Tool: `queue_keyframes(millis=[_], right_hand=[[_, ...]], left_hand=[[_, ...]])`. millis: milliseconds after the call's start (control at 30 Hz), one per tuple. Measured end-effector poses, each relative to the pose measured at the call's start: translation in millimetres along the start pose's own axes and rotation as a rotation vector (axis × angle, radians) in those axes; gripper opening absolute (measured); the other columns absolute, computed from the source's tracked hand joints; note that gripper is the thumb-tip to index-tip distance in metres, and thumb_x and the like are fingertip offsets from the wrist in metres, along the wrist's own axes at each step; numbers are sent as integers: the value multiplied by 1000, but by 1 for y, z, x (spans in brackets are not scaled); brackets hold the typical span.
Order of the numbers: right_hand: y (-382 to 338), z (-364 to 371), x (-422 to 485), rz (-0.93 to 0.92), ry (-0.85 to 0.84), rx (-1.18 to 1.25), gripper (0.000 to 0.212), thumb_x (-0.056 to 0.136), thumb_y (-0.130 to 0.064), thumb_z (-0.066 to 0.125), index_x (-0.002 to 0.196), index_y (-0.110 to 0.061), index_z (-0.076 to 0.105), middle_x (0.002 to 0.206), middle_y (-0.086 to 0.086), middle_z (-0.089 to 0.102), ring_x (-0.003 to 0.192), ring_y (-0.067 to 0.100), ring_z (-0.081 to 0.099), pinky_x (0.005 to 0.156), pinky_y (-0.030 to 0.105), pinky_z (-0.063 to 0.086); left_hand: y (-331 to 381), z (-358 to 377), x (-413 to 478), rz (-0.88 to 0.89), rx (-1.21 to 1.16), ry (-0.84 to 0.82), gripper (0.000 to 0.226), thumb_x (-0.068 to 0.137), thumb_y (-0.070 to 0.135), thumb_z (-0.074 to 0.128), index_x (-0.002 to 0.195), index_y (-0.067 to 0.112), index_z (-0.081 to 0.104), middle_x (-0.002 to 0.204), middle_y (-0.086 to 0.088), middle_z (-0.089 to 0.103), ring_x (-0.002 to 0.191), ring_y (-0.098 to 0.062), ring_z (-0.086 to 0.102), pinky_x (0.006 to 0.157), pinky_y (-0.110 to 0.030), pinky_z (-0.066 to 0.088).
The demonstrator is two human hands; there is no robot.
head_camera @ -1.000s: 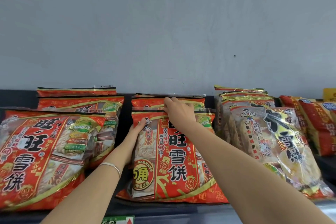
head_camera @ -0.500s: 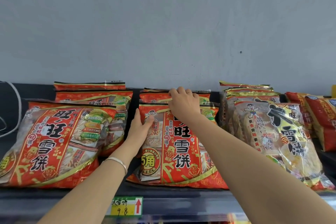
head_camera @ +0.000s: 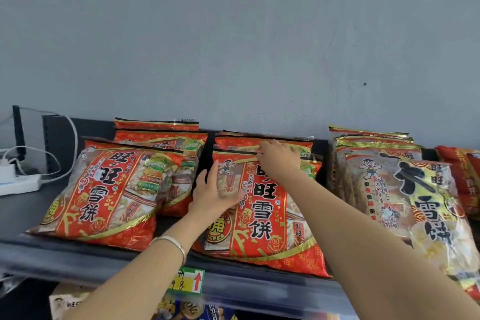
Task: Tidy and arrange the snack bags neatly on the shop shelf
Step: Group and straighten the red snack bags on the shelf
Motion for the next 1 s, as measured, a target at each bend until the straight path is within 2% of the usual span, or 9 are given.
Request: queue_keyframes(millis=[67,133,267,333,467,633,800,933,1000], right_hand=[[6,2,4,48,-16,24,33,99,-31,41,128,-21,53,133,7,50,127,31,44,105,54,30],[9,1,10,78,-12,25,27,97,-26,45,120,-20,57,127,6,53,123,30,46,104,55,30],[9,-7,24,80,52,146,25,95,-11,44,113,-14,60,116,8,56,107,29,55,100,48,36],[10,-11,30,70,85,171,27,97,-14,41,117,-14,59,116,8,56,108,30,56,101,48,35],[14,1,32,66,-41,144,29,100,-23,36,122,-16,54,122,9,58,116,32,52,105,54,32],[-4,-22,29,-22,86,90,33,101,-33,32,122,-17,53,123,8,53,120,33,47,106,58,27],[-52,-40,28,-182,168,189,33,100,-30,36,122,-14,55,121,11,55,114,33,49,93,48,43],[-119,-35,26,-336,101,270,32,100,-29,38,121,-13,55,119,12,54,112,33,48,87,47,48],[-154,-28,24,-399,54,290,31,100,-28,39,120,-12,56,117,12,55,111,32,49,88,46,48]], left_hand=[[6,12,-5,41,233,-17,110,69,65,67,146,44,-8,157,5,-14,145,-24,-3,114,-53,18],[7,25,-9,80,331,-56,112,68,68,66,144,46,-14,155,6,-23,144,-24,-10,114,-55,17],[-3,31,-8,56,310,-62,115,67,67,67,140,49,-21,153,6,-29,144,-25,-14,114,-53,14],[-5,31,-8,56,301,-49,117,67,65,69,136,53,-25,152,6,-31,144,-26,-13,113,-53,15],[-8,31,-10,41,241,-52,118,68,59,72,140,49,-21,153,5,-30,145,-31,-4,113,-50,17],[-9,23,-13,57,217,-60,113,70,61,69,142,48,-17,153,7,-28,145,-28,-4,114,-50,17],[6,-22,-15,160,193,74,80,86,56,53,148,40,6,157,9,-10,145,-19,-2,115,-43,14],[15,-84,-13,265,309,221,49,91,33,57,138,24,43,145,-1,34,136,-19,27,111,-36,26],[6,-116,-11,263,341,261,41,91,28,57,131,22,51,134,-1,47,129,-19,36,106,-32,30]])
Point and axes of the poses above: each hand's wrist, its own x-axis towards the middle knuckle, its own z-axis out of the palm, y = z × x, the point moved 10 cm from there along x, towards the middle knuckle
